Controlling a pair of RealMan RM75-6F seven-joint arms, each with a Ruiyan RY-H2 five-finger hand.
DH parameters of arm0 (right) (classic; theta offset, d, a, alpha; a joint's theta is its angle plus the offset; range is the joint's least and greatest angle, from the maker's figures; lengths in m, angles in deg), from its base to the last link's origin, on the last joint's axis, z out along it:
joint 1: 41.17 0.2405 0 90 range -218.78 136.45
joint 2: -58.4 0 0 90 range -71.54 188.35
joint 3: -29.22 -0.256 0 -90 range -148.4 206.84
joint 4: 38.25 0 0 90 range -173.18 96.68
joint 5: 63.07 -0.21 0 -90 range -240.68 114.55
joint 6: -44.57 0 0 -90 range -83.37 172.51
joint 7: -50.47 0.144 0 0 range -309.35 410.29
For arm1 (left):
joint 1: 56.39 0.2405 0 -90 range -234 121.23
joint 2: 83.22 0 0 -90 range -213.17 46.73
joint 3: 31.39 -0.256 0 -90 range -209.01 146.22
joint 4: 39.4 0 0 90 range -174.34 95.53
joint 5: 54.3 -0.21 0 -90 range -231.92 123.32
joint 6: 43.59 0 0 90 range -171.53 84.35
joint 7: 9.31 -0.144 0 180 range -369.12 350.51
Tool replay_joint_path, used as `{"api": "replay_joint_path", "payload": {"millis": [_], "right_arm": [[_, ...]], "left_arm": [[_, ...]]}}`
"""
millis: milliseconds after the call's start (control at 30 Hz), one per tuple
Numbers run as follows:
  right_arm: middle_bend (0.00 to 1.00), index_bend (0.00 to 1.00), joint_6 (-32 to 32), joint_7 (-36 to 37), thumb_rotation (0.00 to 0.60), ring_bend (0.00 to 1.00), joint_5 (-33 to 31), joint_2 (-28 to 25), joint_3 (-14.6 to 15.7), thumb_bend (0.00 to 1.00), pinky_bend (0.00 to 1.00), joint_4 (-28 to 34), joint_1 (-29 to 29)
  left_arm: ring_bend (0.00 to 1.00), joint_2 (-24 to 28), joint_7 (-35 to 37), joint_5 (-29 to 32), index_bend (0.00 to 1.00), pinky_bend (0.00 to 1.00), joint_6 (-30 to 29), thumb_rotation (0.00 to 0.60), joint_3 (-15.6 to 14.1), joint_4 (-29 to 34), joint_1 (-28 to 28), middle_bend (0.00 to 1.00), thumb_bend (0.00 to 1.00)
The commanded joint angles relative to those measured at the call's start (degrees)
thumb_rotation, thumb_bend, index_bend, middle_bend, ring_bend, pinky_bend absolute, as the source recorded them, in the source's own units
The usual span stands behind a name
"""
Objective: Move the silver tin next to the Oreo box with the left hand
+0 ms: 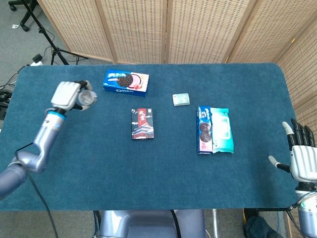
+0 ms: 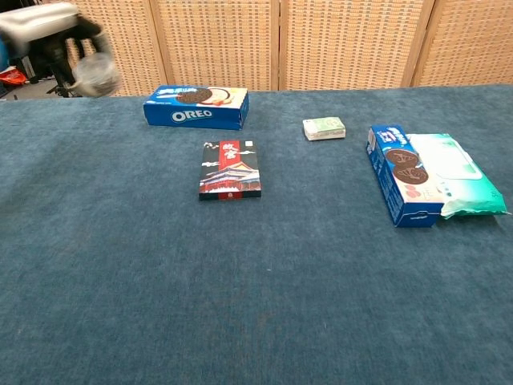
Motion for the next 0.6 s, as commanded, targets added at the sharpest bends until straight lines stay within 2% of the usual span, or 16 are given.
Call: {"api": "replay_joint_path", "payload": {"millis": [33, 267, 600], "right_arm": [[0.0, 0.0, 0.15, -0.09, 0.6, 0.0, -0.64, 0.13, -0.32, 0.0, 0.0, -0.39, 0.11], [0.0, 0.0, 1.28, 0.1, 0.6, 0.0, -3.47, 0.25, -1.36, 0.0, 0.0, -1.63, 0.33], [0.0, 0.0, 2.13, 0.46, 0.6, 0.0, -5.35, 0.43, -1.97, 0.0, 0.0, -2.9, 0.5]], "left_arm": [[0.49, -6.53, -14.25, 10.17, 0.65, 0.59, 7.09, 0.6, 5.72, 0.73, -10.37, 0.54, 0.3], [0.49, -14.6, -19.07, 13.46, 0.65, 0.59, 12.25, 0.6, 5.02, -6.74, -17.41, 0.54, 0.3], [0.49, -22.62, -18.57, 14.53, 0.65, 0.59, 17.11, 0.6, 4.06, -20.21, -22.5, 0.54, 0.32]]}}
